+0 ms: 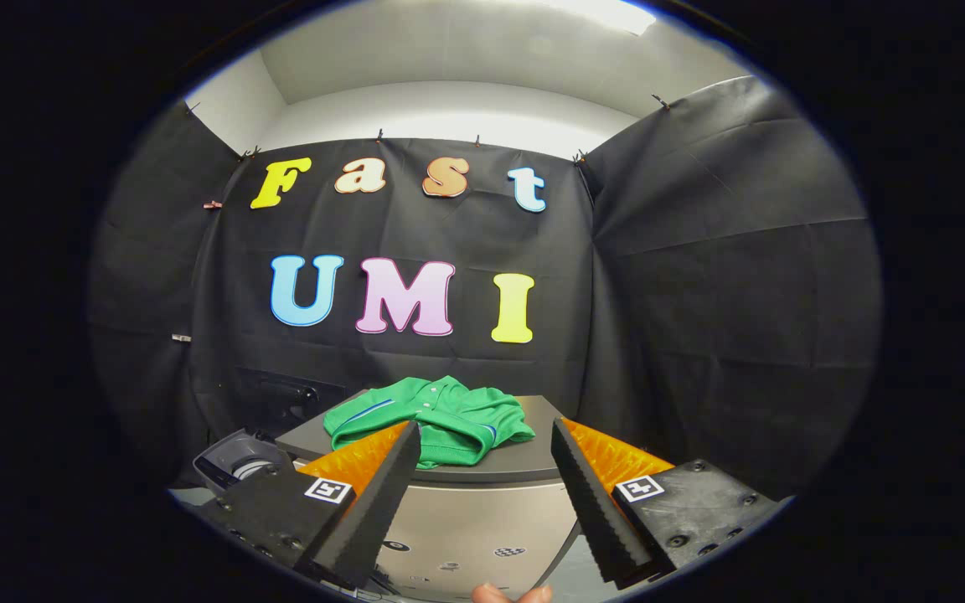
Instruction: Put the clothes into the washing machine and then close the washing machine lid.
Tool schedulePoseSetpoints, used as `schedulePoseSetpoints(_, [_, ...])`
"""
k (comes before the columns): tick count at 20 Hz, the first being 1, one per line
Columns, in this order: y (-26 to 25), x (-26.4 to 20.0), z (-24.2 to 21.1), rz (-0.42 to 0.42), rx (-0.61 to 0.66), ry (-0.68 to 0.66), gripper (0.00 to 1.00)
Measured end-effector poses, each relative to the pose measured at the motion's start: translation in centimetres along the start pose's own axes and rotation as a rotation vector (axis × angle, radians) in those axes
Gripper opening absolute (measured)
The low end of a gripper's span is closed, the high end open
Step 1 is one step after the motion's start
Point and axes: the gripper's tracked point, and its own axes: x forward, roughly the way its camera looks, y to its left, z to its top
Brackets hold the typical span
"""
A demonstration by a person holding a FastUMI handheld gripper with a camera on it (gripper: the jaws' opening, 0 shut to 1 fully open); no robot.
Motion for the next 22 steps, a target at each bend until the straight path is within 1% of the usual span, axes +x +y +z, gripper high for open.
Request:
schedulePoseSetpoints(5, [0.2,-0.1,0.0,0.005,0.0,0.003,0.99])
schedulePoseSetpoints(12, [-0.3,0.2,-0.3,-0.012,0.005,0.009,0.99])
schedulePoseSetpoints(22, [0.6,1.1,-0.5,0.0,0.008,0.016,0.99])
